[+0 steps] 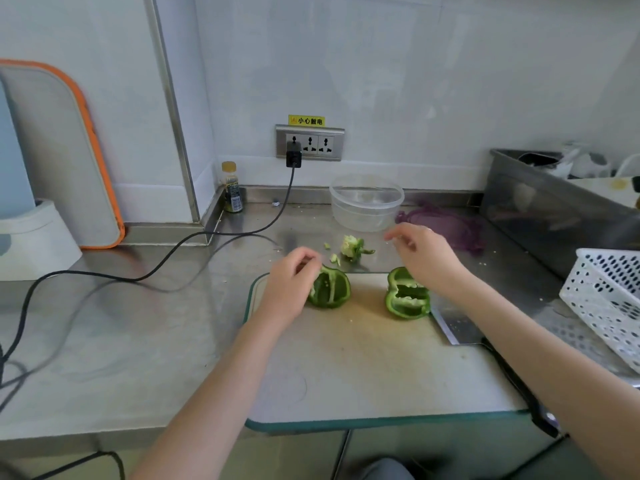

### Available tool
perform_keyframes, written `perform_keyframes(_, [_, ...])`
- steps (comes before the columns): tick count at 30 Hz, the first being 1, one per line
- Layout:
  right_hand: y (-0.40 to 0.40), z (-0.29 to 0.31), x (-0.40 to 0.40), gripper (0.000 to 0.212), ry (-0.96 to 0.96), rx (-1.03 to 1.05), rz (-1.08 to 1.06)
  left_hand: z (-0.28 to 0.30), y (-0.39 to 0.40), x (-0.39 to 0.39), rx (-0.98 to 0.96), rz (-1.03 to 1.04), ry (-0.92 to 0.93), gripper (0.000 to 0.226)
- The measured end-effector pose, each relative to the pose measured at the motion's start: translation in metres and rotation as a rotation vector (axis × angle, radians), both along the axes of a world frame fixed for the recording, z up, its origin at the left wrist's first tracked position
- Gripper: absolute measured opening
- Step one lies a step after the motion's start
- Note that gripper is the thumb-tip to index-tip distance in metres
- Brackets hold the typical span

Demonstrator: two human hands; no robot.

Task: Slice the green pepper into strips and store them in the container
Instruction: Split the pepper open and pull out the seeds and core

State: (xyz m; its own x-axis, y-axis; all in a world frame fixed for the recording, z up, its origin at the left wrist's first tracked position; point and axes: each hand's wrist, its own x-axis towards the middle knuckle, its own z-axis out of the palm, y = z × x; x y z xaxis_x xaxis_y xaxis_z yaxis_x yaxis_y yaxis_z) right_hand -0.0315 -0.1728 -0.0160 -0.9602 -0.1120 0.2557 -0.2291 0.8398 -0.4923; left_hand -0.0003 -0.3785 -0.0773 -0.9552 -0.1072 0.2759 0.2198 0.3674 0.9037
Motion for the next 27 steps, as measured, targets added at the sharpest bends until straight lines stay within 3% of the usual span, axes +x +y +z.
perform_keyframes(2, [0.015, -0.007, -0.001, 0.024, -0.103, 0.083, -0.022, 0.000, 0.000, -0.001, 0.016, 0.024, -0.018, 0.016])
perform_keyframes(4, [0.013, -0.015, 0.000, 0.022, -0.080, 0.095, -0.039, -0.002, 0.001, -0.004, -0.080, 0.075, -0.049, 0.016])
perform_keyframes(7, [-0.014, -0.015, 0.006, 0.024, 0.078, 0.094, 0.076, -0.010, -0.005, -0.009, -0.483, 0.225, -0.022, 0.021])
perform_keyframes(9, [-0.038, -0.010, 0.010, 0.033, 0.009, 0.239, 0.214, -0.012, -0.007, -0.010, -0.645, 0.269, 0.050, 0.028])
perform_keyframes(10, [-0.048, -0.008, 0.010, 0.039, -0.077, 0.306, 0.265, -0.010, -0.005, -0.010, -0.635, 0.254, 0.115, 0.028])
perform_keyframes(12, [-0.056, -0.001, 0.004, 0.039, -0.206, 0.247, 0.347, 0.002, 0.002, -0.009, -0.574, 0.206, 0.284, 0.025])
perform_keyframes(14, [-0.053, 0.010, -0.007, 0.035, -0.119, 0.072, 0.372, 0.019, 0.010, -0.015, -0.529, 0.137, 0.382, 0.017])
perform_keyframes(16, [-0.043, 0.018, -0.020, 0.040, 0.054, -0.098, 0.334, 0.033, 0.013, -0.025, -0.440, 0.107, 0.326, 0.014])
perform_keyframes(17, [-0.039, 0.019, -0.024, 0.042, 0.142, -0.172, 0.304, 0.039, 0.014, -0.032, -0.300, 0.106, 0.208, 0.017])
perform_keyframes(19, [-0.035, 0.018, -0.030, 0.047, 0.273, -0.206, 0.264, 0.056, 0.018, -0.042, 0.214, 0.045, -0.188, 0.022])
perform_keyframes(21, [-0.037, 0.009, -0.034, 0.060, 0.314, -0.003, 0.335, 0.070, 0.018, -0.047, 0.717, -0.047, -0.487, 0.040])
perform_keyframes(22, [-0.039, 0.004, -0.036, 0.069, 0.317, 0.149, 0.398, 0.074, 0.018, -0.051, 0.864, -0.050, -0.551, 0.046])
perform_keyframes(24, [-0.039, -0.005, -0.045, 0.083, 0.326, 0.373, 0.511, 0.074, 0.017, -0.059, 0.973, -0.012, -0.612, 0.048])
perform_keyframes(27, [-0.037, -0.010, -0.057, 0.082, 0.226, 0.408, 0.694, 0.062, 0.018, -0.076, 0.840, 0.098, -0.608, 0.034])
